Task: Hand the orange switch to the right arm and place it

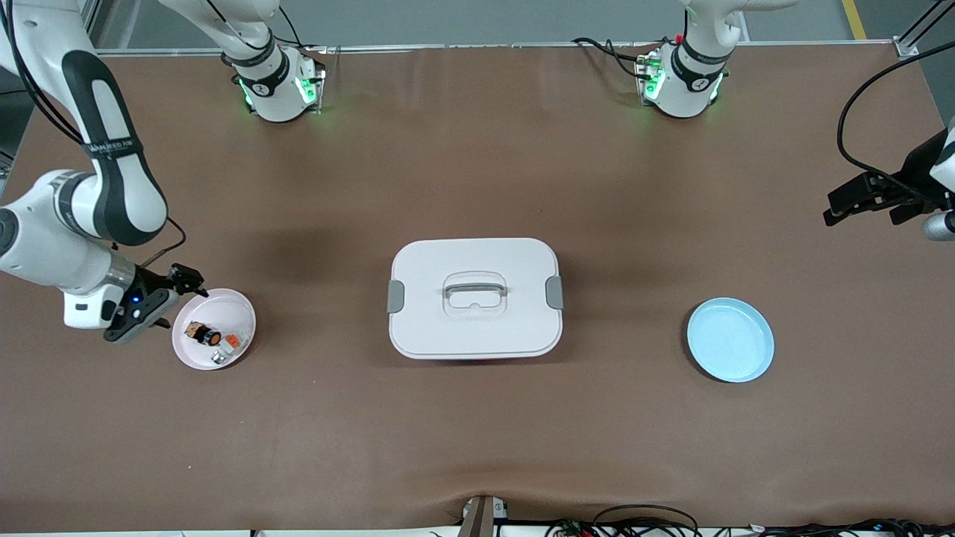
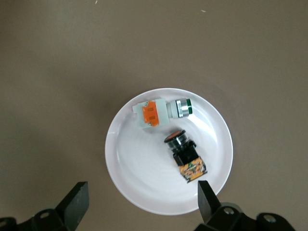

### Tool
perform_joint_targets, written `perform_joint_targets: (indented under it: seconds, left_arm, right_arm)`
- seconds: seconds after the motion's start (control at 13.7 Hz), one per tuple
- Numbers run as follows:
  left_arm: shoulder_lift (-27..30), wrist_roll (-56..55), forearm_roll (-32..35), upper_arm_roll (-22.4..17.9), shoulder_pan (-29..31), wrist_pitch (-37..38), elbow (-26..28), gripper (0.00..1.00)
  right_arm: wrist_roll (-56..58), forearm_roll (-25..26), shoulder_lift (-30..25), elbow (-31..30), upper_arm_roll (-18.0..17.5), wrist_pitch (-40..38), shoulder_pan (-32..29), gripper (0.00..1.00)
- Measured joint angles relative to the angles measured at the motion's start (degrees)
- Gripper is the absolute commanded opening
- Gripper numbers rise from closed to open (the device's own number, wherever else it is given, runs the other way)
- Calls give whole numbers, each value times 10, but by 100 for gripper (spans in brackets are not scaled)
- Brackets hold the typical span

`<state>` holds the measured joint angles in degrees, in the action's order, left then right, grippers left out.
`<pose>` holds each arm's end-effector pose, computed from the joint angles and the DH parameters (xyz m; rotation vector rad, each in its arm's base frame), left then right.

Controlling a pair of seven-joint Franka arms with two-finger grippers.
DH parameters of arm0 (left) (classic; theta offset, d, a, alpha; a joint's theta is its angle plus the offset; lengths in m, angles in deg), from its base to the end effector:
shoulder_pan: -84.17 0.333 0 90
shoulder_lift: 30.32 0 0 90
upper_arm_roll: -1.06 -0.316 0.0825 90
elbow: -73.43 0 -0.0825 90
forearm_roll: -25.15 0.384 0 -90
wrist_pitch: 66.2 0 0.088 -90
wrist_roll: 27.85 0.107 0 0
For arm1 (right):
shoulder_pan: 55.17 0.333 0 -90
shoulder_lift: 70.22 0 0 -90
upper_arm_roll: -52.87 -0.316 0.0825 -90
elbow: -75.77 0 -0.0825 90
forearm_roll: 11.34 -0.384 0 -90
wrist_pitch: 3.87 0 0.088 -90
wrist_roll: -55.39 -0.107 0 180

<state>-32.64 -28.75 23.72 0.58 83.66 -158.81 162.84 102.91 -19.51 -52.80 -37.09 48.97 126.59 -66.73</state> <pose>0.5712 -0.0030 0.6107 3.1167 0.0251 0.0236 0.6029 -0.0792 0.3184 -2.8920 -0.8947 -0.0946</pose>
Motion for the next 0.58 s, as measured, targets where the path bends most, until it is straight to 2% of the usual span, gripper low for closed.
perform_joint_targets:
  seconds: [0.29, 0.44, 0.58]
  left_arm:
    - [2, -42, -13, 1, 0, 0, 0, 100]
    - [11, -58, -16, 1, 0, 0, 5, 100]
    - [42, -54, -16, 1, 7, -16, 43, 100]
  right_arm:
    - [-149, 2, -49, 14, 1, -70, -2, 100]
    - [-219, 14, -62, 52, 0, -148, -2, 100]
    - [-270, 25, -68, 105, 0, -228, -2, 100]
